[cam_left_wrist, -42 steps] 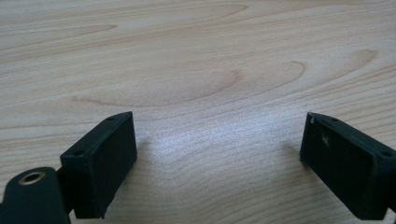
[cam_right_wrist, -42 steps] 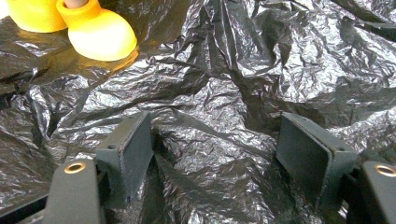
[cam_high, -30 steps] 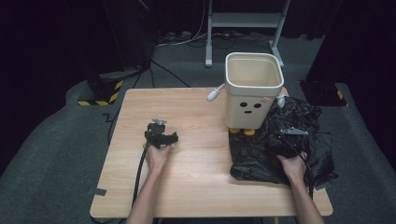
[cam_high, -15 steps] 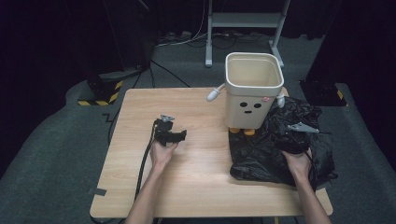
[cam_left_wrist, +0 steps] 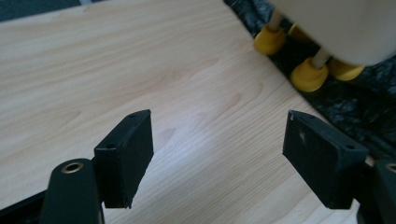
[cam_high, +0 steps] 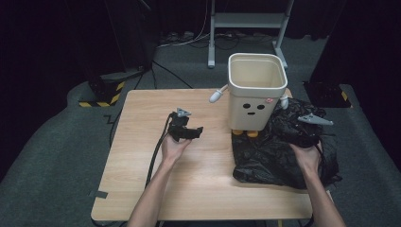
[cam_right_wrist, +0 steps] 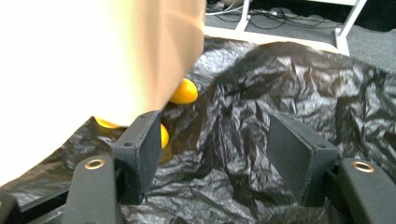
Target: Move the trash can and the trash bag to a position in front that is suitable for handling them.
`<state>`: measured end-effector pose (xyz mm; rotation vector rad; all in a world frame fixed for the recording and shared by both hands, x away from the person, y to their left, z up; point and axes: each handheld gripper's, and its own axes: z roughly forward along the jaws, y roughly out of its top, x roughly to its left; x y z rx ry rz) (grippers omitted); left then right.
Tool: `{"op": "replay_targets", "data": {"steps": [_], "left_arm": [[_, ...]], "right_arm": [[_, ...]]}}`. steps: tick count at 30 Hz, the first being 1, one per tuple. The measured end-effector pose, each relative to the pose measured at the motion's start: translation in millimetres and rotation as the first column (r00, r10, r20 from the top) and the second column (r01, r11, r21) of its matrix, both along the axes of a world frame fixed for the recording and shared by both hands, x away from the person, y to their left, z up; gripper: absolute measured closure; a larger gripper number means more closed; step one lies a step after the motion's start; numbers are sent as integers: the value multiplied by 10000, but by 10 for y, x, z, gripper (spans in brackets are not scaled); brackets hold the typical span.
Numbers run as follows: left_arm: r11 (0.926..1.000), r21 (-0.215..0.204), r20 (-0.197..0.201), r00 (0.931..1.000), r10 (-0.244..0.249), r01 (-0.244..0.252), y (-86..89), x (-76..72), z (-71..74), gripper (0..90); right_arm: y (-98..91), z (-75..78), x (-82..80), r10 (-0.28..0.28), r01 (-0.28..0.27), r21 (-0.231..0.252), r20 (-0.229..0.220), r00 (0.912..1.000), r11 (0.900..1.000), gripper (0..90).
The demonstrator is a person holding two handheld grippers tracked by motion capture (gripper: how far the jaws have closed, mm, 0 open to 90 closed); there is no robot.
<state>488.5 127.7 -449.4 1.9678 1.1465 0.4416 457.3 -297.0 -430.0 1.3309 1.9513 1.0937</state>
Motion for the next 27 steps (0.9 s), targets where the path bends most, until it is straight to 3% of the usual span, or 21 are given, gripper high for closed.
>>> {"op": "replay_targets", "data": {"steps": [10,15,27], "left_arm": [[9986,168,440,9977,-514,507,-229,107,280,271],[9981,-23,591,9964,-606,608,-321,184,444,270],[9965,231,986,9917,-827,808,-563,323,752,271]], "right_arm": [[79,316,81,162,-135,-522,518,9985,9985,354],[98,447,127,227,-195,-527,623,9978,9984,360],[109,660,286,115,-79,-454,787,9968,9989,372]]}}
